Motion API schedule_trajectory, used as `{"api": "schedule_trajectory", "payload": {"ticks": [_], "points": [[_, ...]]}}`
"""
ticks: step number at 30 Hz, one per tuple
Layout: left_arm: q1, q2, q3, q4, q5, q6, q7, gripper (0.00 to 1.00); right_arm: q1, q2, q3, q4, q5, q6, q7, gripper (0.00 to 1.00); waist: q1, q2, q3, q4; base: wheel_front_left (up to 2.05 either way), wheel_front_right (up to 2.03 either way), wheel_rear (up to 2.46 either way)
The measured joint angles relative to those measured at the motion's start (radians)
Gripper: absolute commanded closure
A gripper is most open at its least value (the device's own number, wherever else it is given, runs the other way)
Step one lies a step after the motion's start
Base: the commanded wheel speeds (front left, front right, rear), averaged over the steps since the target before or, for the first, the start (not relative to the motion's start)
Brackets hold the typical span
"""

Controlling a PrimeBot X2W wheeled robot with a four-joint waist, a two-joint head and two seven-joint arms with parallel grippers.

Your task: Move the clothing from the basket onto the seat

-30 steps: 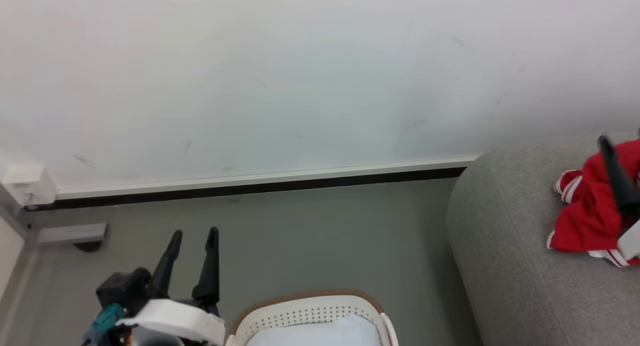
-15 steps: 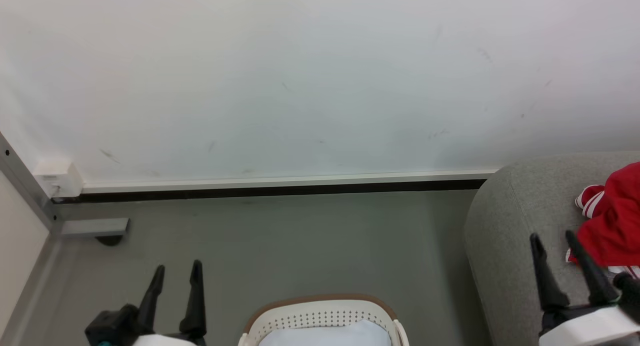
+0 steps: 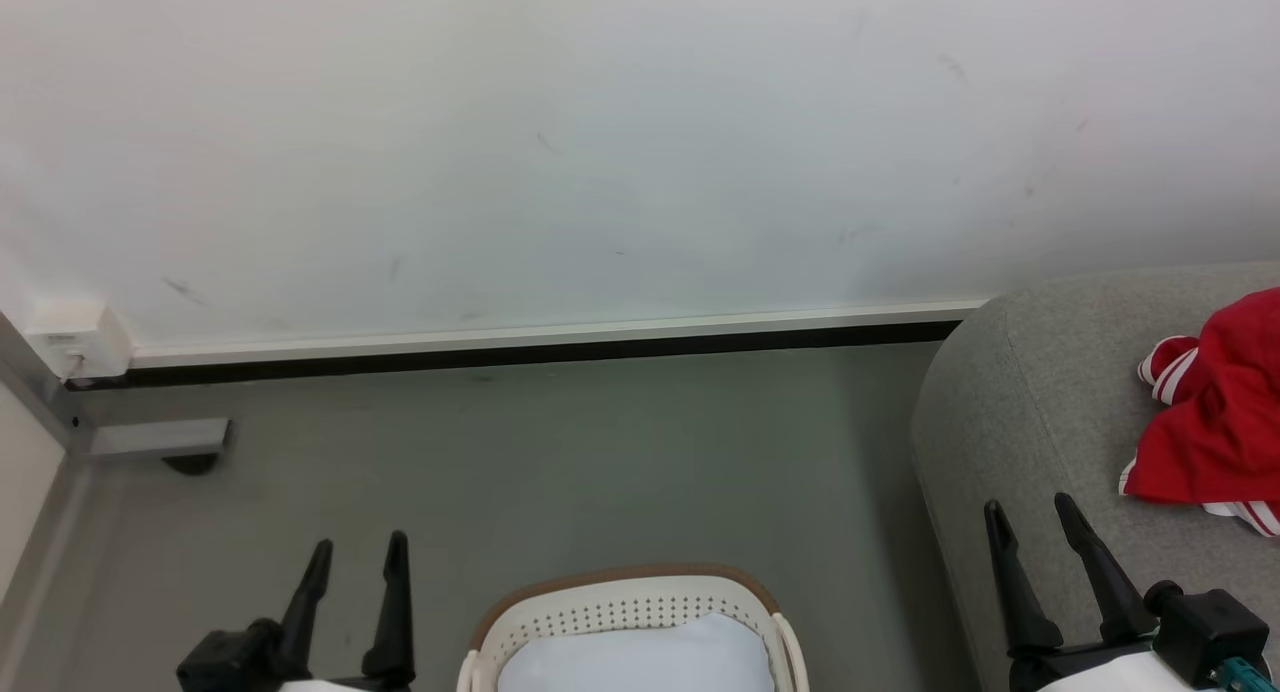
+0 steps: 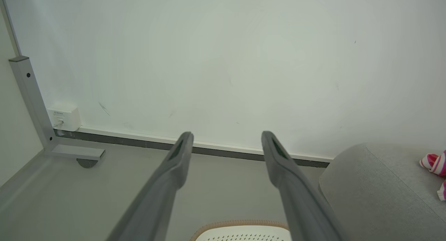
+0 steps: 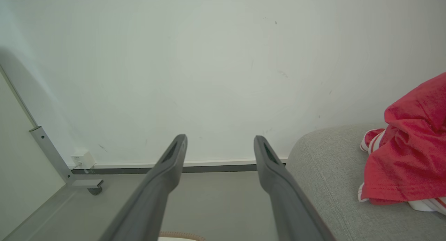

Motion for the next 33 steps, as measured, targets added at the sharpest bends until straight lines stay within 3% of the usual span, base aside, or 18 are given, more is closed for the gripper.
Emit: {"api": "schedule_trajectory", "payload": {"ticks": [20,21,26,33], "points": [[-0.010,0.000,-0.006,0.012,-0.010,0.009,0.000,0.00,-0.015,0.004,0.027,0.018,-0.004,0.000,0.000,0.00,0.0000,0.0000,0.003,-0.035,0.00,0.00,0.00],[-0.010,0.000,-0.006,0.012,-0.010,0.009,0.000,1.00,-0.016,0.004,0.027,0.018,-0.004,0.000,0.000,1.00,0.0000,0.0000,0.003,-0.035,0.00,0.00,0.00],[0.011,-0.006,-0.005,0.049,-0.021,0.009,0.009,1.00,0.014,0.010,0.028,0.046,0.006,0.000,0.007,1.00,0.0000,0.0000,0.003,-0.035,0.00,0.00,0.00],[0.009,-0.007,0.007,0.053,-0.144,0.007,0.048,1.00,0.017,0.014,0.006,0.044,0.117,0.000,0.040,1.00,0.0000,0.0000,0.004,-0.030,0.00,0.00,0.00]]}}
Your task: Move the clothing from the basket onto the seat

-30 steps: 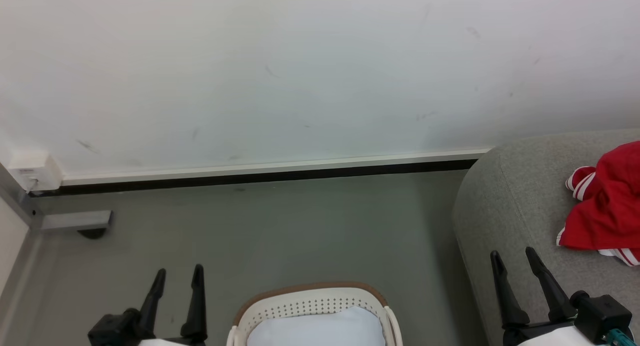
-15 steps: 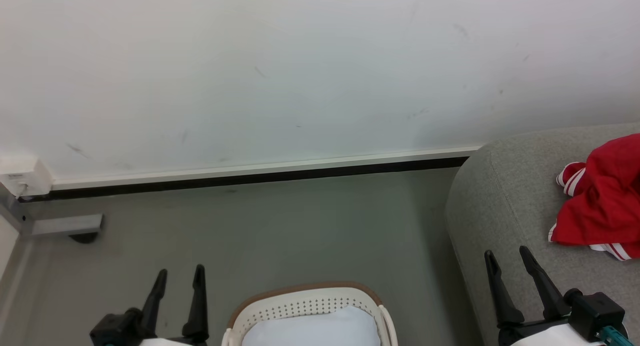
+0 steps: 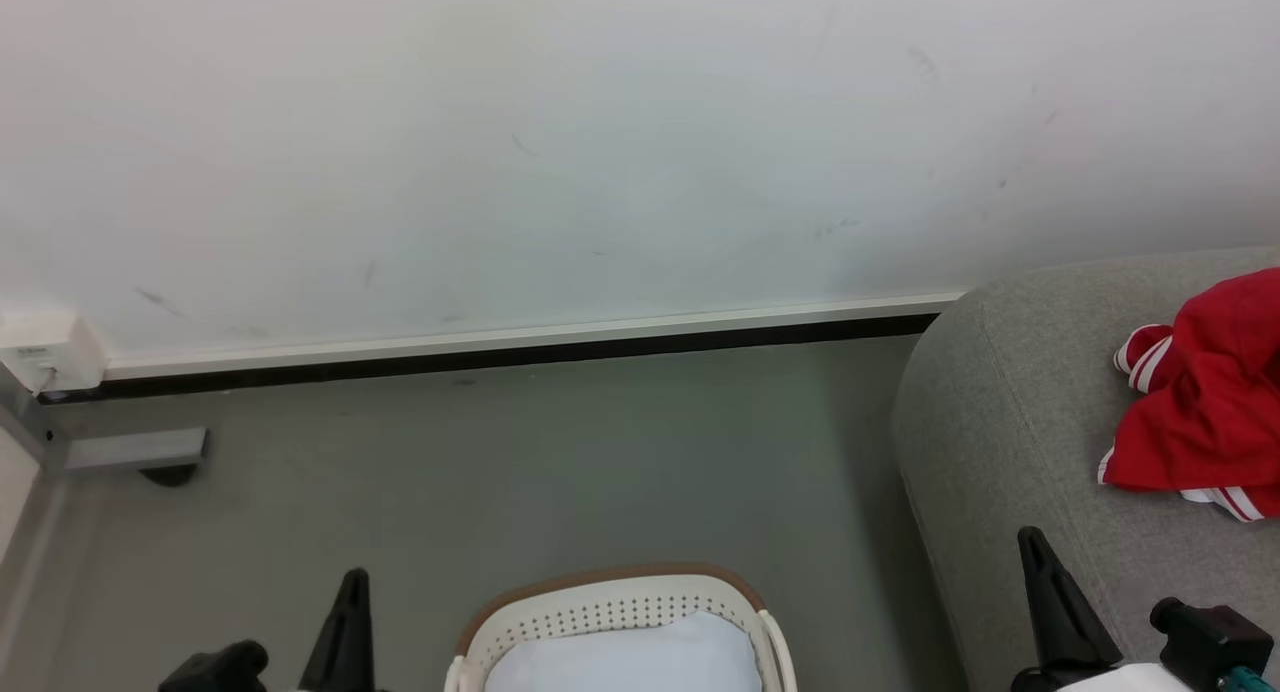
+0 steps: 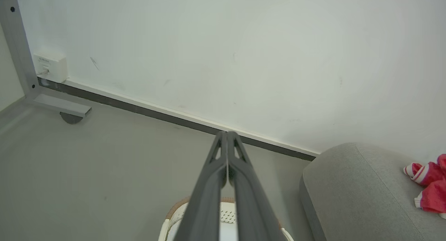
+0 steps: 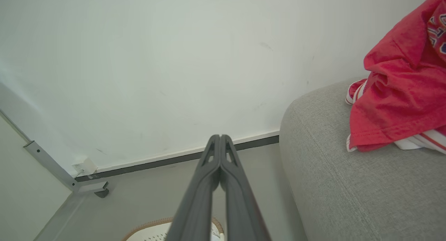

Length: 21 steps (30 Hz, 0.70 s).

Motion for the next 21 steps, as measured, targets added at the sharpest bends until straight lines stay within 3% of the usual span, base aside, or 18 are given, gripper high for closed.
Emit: {"api": "schedule_trajectory", "payload": {"ticks": [21], "points": [[-0.015,0.000,0.027,-0.011,-0.336,-0.015,0.085,1.00,-0.001,0.019,-0.074,-0.020,0.301,0.000,0.087,1.00,0.0000,0.0000,0.001,0.015,0.00,0.00,0.00]]}}
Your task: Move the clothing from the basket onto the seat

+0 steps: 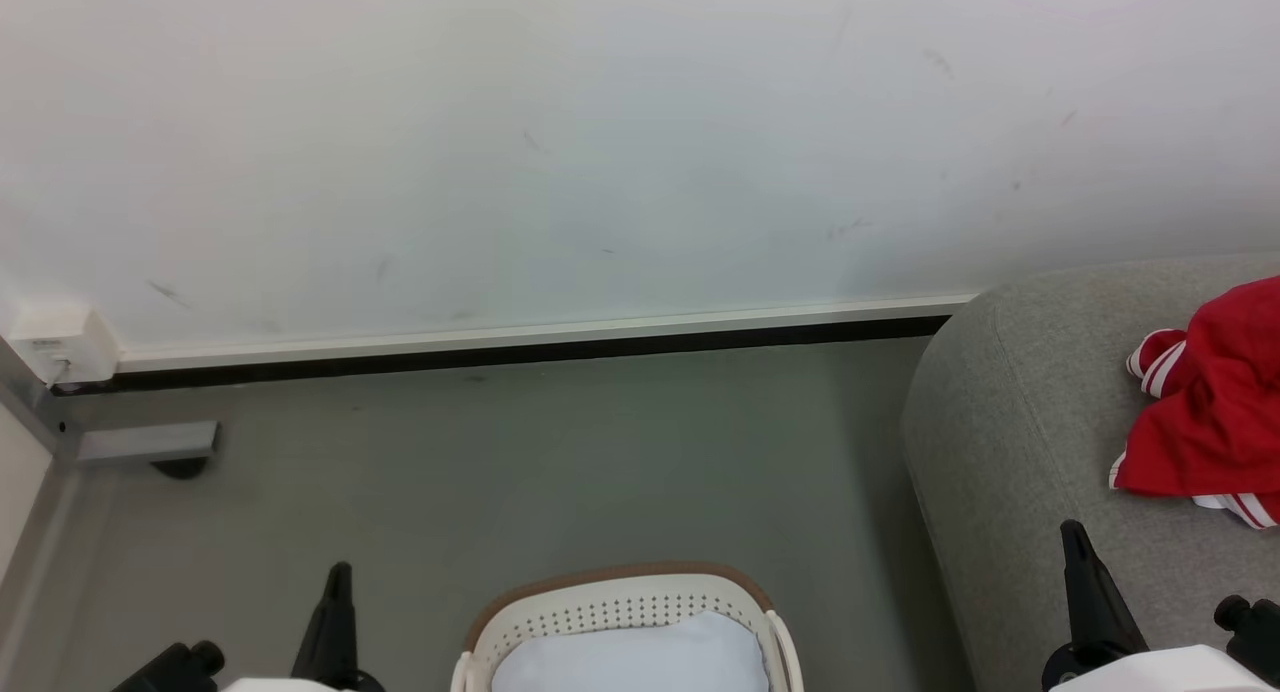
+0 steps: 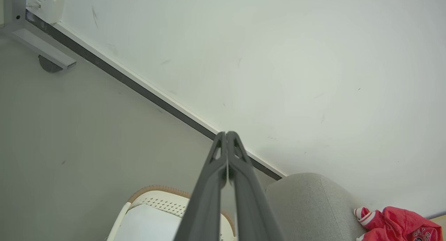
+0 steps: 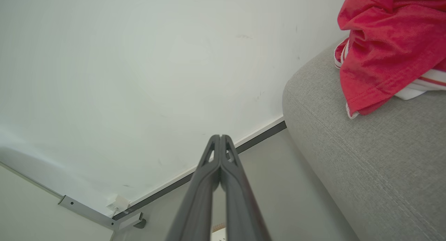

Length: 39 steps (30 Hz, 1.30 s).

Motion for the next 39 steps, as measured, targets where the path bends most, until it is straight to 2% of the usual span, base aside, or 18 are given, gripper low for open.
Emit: {"api": "schedule_trajectory", "payload": {"ticks": [19,39], "points": [[-0.018,0.000,0.025,-0.008,-0.243,-0.010,0.066,1.00,-0.002,0.009,-0.052,-0.012,0.214,0.000,0.066,1.00,-0.0001,0.0000,0.001,0.014,0.00,0.00,0.00],[-0.035,0.001,0.043,-0.015,-0.446,-0.018,0.123,1.00,-0.005,0.021,-0.102,-0.026,0.401,0.000,0.123,1.00,-0.0001,0.0000,0.002,0.028,0.00,0.00,0.00]]}}
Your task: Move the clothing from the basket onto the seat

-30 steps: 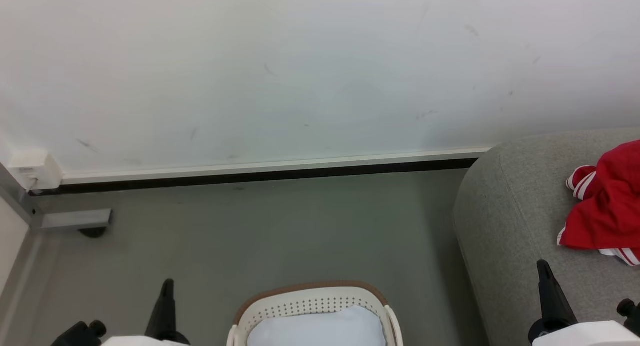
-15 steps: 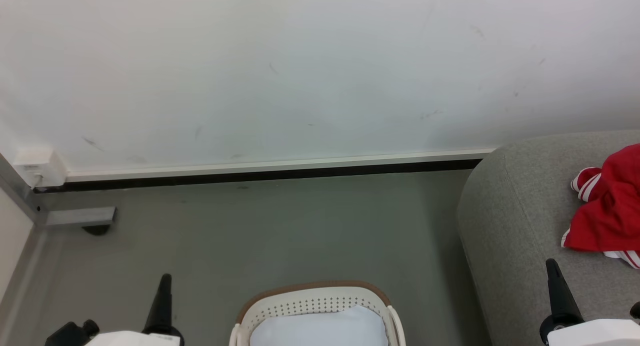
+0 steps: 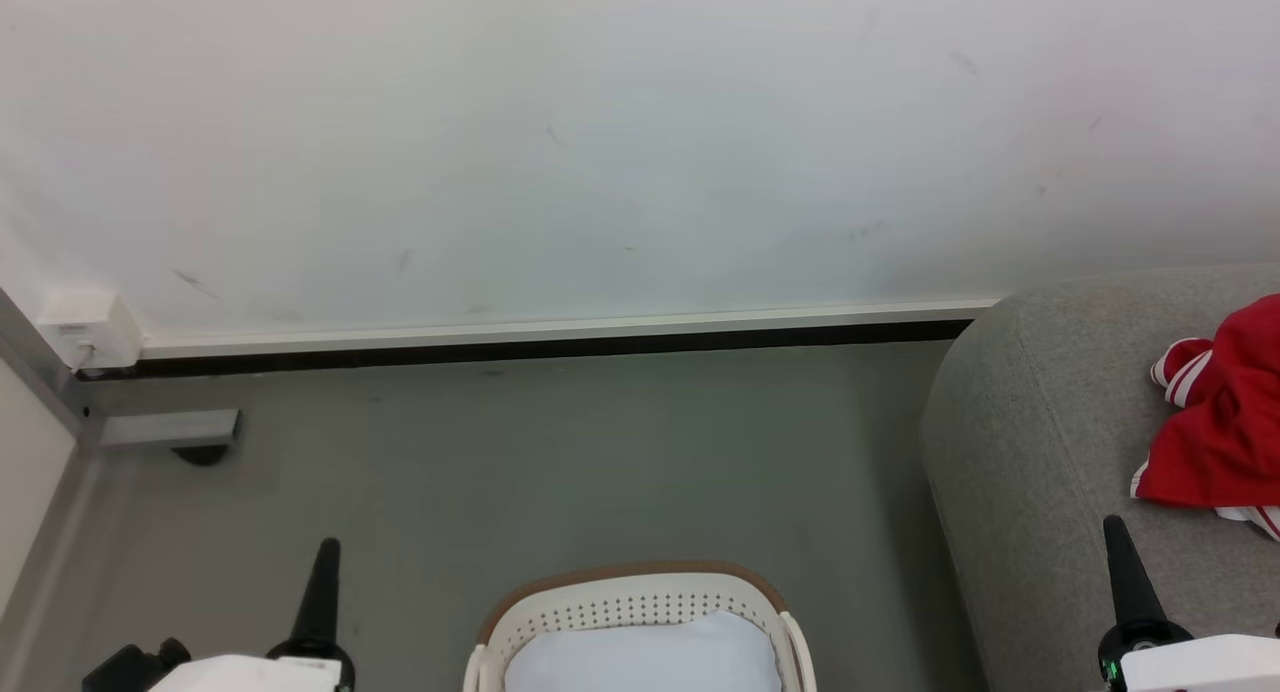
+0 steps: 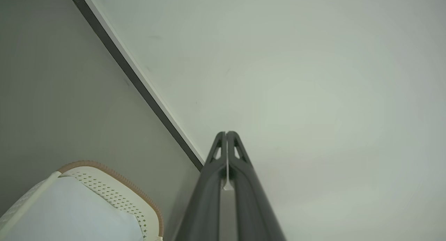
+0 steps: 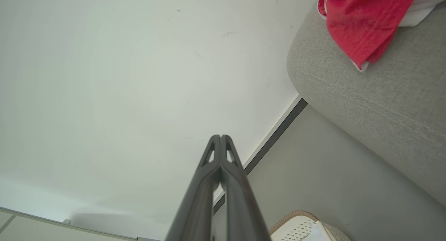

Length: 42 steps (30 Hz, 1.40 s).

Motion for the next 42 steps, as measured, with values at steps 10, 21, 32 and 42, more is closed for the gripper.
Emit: {"api": "schedule_trajectory", "payload": {"ticks": [10,21,32,42], "points": [[-0.005,0.000,0.011,-0.002,-0.099,-0.007,0.026,1.00,-0.003,0.007,-0.021,-0.007,0.084,0.000,0.025,1.00,0.0000,0.0000,0.001,0.007,0.00,0.00,0.00],[-0.012,0.001,0.019,-0.005,-0.186,-0.009,0.053,1.00,-0.005,0.011,-0.042,-0.012,0.161,0.000,0.052,1.00,0.0000,0.0000,0.001,0.015,0.00,0.00,0.00],[-0.020,0.001,0.026,-0.007,-0.272,-0.016,0.074,1.00,-0.007,0.014,-0.063,-0.016,0.234,0.000,0.075,1.00,0.0000,0.0000,0.002,0.023,0.00,0.00,0.00],[-0.025,0.002,0.033,-0.008,-0.346,-0.017,0.095,1.00,-0.008,0.017,-0.079,-0.019,0.295,0.000,0.094,1.00,0.0000,0.0000,0.002,0.031,0.00,0.00,0.00]]}}
